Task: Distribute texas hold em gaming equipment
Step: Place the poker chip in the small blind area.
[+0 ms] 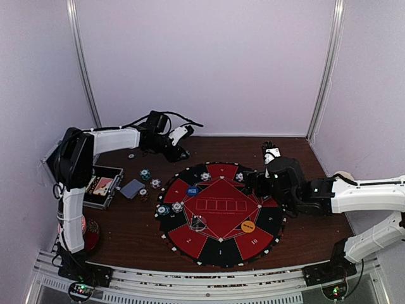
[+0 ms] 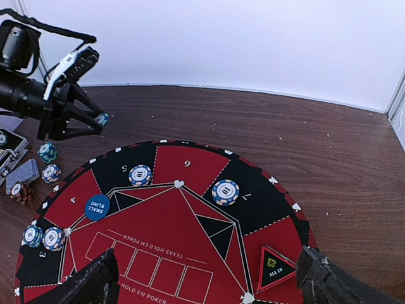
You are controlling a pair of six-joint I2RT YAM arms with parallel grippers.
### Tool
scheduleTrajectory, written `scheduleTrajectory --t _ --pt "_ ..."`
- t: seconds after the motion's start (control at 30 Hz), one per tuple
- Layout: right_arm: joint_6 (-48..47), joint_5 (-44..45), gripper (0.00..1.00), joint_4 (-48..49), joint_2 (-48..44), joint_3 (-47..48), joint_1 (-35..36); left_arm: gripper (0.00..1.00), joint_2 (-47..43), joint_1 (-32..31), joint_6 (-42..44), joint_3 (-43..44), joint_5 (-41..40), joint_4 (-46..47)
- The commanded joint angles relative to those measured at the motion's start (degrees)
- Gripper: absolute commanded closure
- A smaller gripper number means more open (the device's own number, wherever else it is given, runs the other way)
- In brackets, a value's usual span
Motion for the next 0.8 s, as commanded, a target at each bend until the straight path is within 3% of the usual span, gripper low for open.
scheduleTrajectory --t 0.0,0.43,0.77 --pt "-0.3 0.7 0.02 0.5 0.1 1.3 0.4 0.69 4.2 -2.4 -0.7 5.1 0.1 -2.4" --pt "-0.4 1.0 0.02 0.4 1.4 1.7 0.5 0.69 18.0 -4.5 -4.7 20.8 -3.1 -7.6" --pt "-0.5 0.9 0.02 0.5 1.7 1.8 0.4 0.68 21.0 -5.2 -5.7 23.5 -2.4 -7.4"
